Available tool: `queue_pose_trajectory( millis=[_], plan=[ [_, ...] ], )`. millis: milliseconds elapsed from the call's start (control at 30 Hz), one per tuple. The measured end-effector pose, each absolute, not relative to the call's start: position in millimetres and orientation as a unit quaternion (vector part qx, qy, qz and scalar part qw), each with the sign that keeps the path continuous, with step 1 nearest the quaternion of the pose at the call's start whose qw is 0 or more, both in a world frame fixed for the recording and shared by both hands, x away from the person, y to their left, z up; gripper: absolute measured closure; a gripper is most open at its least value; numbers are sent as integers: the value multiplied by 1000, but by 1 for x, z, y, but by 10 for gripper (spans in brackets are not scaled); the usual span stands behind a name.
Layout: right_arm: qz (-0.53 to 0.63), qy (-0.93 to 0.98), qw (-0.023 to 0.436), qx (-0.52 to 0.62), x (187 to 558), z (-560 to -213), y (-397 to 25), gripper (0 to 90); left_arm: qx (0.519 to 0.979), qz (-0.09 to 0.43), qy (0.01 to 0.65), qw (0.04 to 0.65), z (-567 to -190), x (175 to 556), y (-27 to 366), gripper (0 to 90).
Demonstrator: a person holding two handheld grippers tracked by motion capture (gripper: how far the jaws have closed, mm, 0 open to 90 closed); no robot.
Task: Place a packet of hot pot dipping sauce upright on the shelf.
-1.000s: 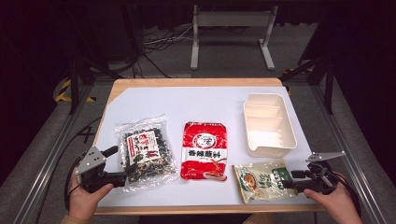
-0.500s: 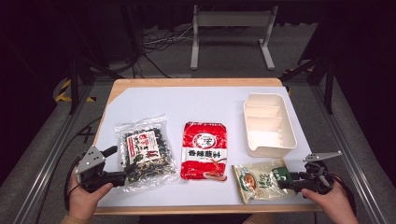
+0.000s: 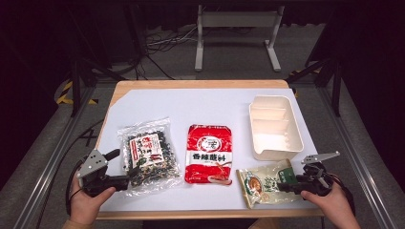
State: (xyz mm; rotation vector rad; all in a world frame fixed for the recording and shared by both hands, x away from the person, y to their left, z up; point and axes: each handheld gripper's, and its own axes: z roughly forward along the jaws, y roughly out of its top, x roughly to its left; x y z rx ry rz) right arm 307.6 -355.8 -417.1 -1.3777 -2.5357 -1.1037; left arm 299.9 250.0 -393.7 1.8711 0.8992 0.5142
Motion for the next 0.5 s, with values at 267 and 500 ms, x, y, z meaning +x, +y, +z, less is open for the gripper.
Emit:
queue_pose_trajectory(
  millis=[267, 500],
  plan=[
    [-352, -825, 36, -441, 312, -425, -350, 594, 768, 211, 368, 481, -394, 300, 250, 112],
    [-333, -833, 23, -441, 313, -428, -349, 817, 765, 209, 370, 483, -394, 300, 250, 112]
  ],
)
